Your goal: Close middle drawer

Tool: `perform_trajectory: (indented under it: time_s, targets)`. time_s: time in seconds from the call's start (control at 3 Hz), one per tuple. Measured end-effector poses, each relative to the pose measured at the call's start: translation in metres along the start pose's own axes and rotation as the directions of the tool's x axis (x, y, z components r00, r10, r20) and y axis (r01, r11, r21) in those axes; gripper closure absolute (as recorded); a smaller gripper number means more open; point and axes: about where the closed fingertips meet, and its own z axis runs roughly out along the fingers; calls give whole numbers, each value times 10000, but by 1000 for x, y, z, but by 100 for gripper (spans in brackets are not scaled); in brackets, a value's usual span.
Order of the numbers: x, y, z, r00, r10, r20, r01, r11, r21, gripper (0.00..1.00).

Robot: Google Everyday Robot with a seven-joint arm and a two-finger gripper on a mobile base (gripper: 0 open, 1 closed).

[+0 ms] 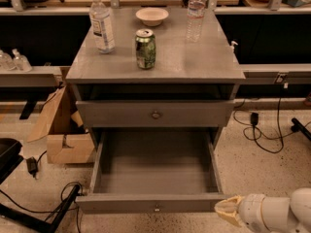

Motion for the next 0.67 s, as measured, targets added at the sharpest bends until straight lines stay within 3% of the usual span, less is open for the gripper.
perform_trajectory:
  time_s: [0.33,0.67]
  targets:
    - [35,5,46,9970,560,528,-532,9972,-534,100]
    - [54,3,87,9924,822,918,-728,9922,-1013,100]
